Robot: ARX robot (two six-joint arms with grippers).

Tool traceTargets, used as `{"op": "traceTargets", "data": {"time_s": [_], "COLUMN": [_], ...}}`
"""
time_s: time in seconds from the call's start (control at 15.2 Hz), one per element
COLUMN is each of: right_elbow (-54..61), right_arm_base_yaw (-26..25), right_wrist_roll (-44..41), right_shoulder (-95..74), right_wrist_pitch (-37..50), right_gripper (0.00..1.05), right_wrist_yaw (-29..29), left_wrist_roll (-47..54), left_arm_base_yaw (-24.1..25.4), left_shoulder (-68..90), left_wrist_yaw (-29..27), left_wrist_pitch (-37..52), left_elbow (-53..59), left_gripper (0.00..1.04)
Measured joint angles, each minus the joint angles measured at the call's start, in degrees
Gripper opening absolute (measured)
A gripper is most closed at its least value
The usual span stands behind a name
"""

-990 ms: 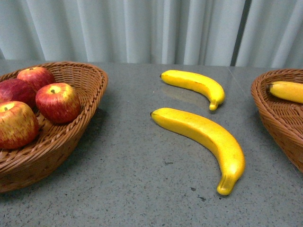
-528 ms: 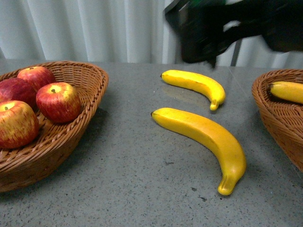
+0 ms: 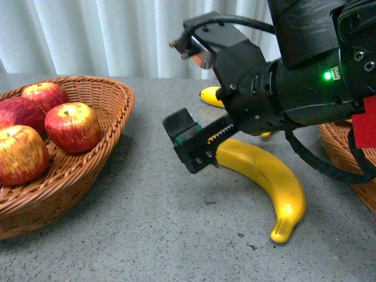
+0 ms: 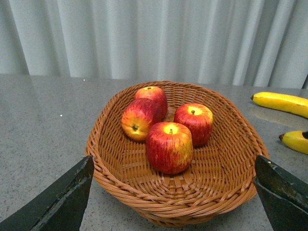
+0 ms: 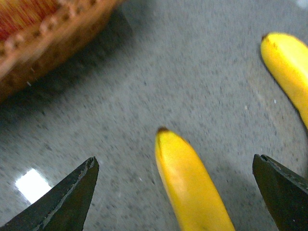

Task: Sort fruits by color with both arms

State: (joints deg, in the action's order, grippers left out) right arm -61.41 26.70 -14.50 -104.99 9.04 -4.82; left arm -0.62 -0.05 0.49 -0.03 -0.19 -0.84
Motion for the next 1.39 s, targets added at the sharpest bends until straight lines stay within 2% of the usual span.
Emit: {"op": "traceTargets", "data": {"time_s": [0.13,0.33,0.53,0.59,0.86,0.99,1.19,1.25,1.39], "right_elbow": [-2.08,-3.48,-3.78,-3.69,-3.43,-2.93,-2.27,-2.27,-2.03], "right_arm_base_yaw": [-2.62,-3.19,-3.13,-3.15,-4.37,-5.03,-8.59,-11.19,-18.67], "right_wrist_roll": [-2.73,-6.19,-6.82,-7.43,-7.19,-5.95,-0.61,0.94,0.26], "right_shoulder": [-1.07,-3.93,-4.55,-4.57,-4.52,-3.76,2.89,6.23,12.24], "right_wrist_pitch": [-5.64,-12.07,-13.31,-13.22,-11.80,-10.78,-6.97,-6.01,-4.26], "right_gripper": [0.98,0.98,0.96,0.75,0.35,0.33,0.33,0.33,0.33], "right_wrist_yaw": [-0.09,0.26,0.11,0.31,-0.42,-1.95,-8.61,-10.47,-10.36], "left_wrist_roll": [0.00,0.00,0.00,0.00,0.00,0.00,0.00,0.00,0.00], "left_arm_base_yaw": [0.00,0.00,0.00,0.00,0.00,0.00,0.00,0.00,0.00], "left_shoulder": [0.00,0.00,0.00,0.00,0.00,0.00,0.00,0.00,0.00], "left_wrist_yaw": [0.02,0.02,0.02,0.02,0.00,0.02,0.00,0.02,0.00], "left_wrist_pitch": [0.00,0.00,0.00,0.00,-0.02,0.00,-0.02,0.00,0.00], "left_elbow": [0.00,0.00,0.00,0.00,0.00,0.00,0.00,0.00,0.00], "left_gripper": [0.98,0.98,0.98,0.98,0.98,0.98,0.98,0.98,0.98]}}
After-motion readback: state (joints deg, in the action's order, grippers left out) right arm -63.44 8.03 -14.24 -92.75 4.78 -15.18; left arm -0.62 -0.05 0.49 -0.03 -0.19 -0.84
